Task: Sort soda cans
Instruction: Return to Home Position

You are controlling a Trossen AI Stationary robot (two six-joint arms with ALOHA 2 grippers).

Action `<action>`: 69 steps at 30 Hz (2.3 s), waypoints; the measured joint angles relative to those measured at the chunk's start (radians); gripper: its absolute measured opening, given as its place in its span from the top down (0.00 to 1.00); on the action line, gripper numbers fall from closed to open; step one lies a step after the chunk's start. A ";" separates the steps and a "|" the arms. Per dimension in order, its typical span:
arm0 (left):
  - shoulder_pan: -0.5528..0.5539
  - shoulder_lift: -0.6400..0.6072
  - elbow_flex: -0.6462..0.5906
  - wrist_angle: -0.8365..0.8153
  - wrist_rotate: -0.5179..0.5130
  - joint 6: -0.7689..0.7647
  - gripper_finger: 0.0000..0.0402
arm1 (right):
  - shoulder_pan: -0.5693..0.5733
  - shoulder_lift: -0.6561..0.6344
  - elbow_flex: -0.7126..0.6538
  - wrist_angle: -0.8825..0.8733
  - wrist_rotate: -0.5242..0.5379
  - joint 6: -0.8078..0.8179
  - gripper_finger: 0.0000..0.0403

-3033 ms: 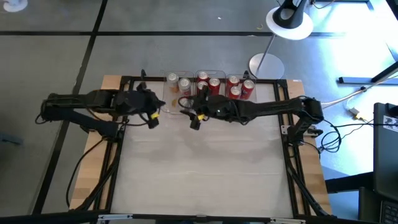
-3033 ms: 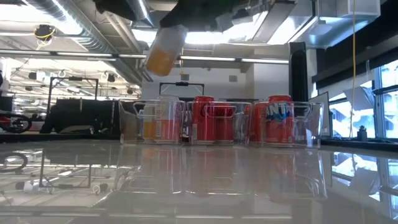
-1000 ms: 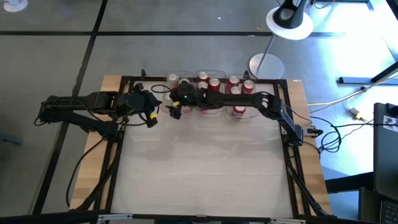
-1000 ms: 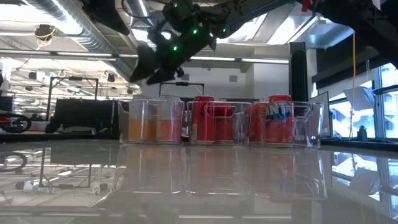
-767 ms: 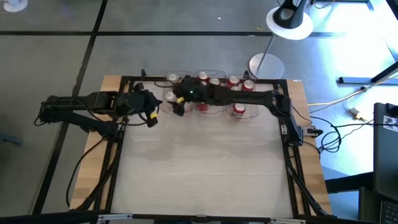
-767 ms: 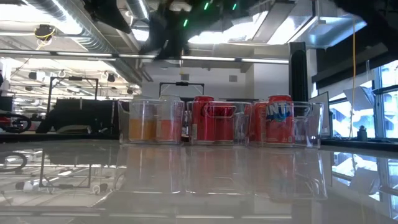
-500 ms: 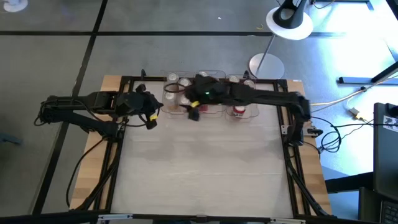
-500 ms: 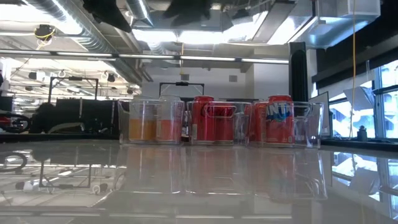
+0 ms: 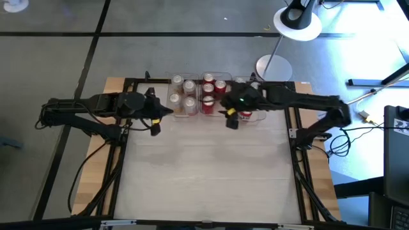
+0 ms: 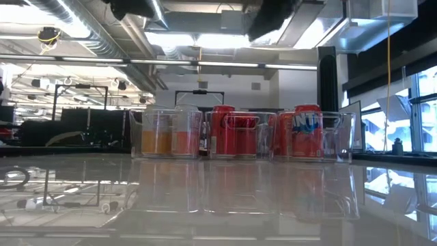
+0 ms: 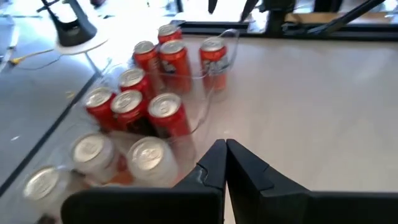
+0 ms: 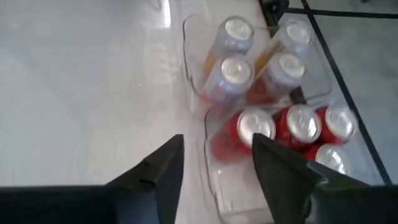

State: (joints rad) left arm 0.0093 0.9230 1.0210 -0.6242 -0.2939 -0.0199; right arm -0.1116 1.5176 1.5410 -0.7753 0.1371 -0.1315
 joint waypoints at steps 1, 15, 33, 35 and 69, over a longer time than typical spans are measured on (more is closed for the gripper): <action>0.000 0.000 0.000 0.008 0.014 0.001 1.00 | 0.000 -0.034 -0.055 0.027 -0.004 0.005 0.56; 0.052 -0.091 -0.183 0.272 0.168 0.035 1.00 | 0.000 -0.585 -0.757 0.543 -0.216 0.133 0.72; 0.136 -0.378 -0.642 0.657 0.269 -0.031 1.00 | 0.000 -1.009 -1.225 0.807 -0.236 0.316 0.95; 0.135 -0.399 -0.681 0.685 0.269 -0.047 1.00 | 0.000 -1.047 -1.251 0.805 -0.236 0.334 0.98; 0.128 -0.920 -1.010 0.640 0.246 -0.132 1.00 | 0.001 -1.516 -1.530 0.810 -0.226 0.415 0.98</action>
State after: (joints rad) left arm 0.1375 0.0027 0.0109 0.0154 -0.0478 -0.1522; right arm -0.1108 0.0018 0.0109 0.0349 -0.0884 0.2840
